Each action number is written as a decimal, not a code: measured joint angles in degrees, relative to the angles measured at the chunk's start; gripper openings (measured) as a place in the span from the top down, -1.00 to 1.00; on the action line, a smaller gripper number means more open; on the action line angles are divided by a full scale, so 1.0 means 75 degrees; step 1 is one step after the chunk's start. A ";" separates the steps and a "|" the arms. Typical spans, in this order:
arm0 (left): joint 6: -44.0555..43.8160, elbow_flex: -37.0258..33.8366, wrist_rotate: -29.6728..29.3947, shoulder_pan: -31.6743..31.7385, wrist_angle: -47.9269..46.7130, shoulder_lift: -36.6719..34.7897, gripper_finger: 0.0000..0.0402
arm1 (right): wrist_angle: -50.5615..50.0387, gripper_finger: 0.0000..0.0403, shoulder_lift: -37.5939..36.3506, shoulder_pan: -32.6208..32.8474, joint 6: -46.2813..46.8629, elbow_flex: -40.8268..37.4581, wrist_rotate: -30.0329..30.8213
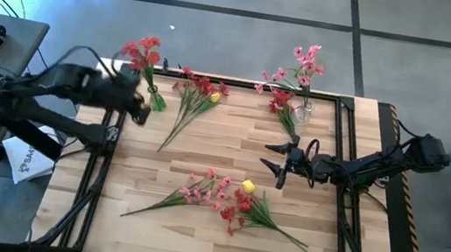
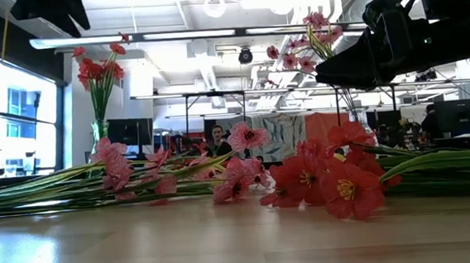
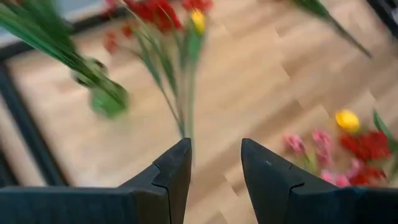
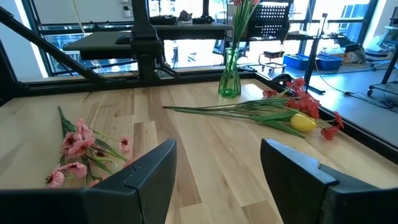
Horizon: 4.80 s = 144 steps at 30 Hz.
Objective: Sort flowers into vase by color
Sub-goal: Move the red flowers to the middle, then put the bottom yellow tulip into the transparent vase
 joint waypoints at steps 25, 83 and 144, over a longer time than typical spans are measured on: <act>-0.0437 -0.2814 0.1122 -0.2957 0.2909 0.4216 0.36 | -0.7940 -0.13 0.0118 0.0442 0.3368 0.2424 -0.2311; 0.2465 -0.2934 -0.1556 -0.2593 0.6577 0.6046 0.36 | -1.1297 0.95 0.0426 0.2946 0.7368 0.4616 -0.3444; 0.2380 -0.2931 -0.1600 -0.2593 0.6688 0.6046 0.36 | -1.0568 0.23 0.2598 0.2955 0.7262 0.4617 -0.2897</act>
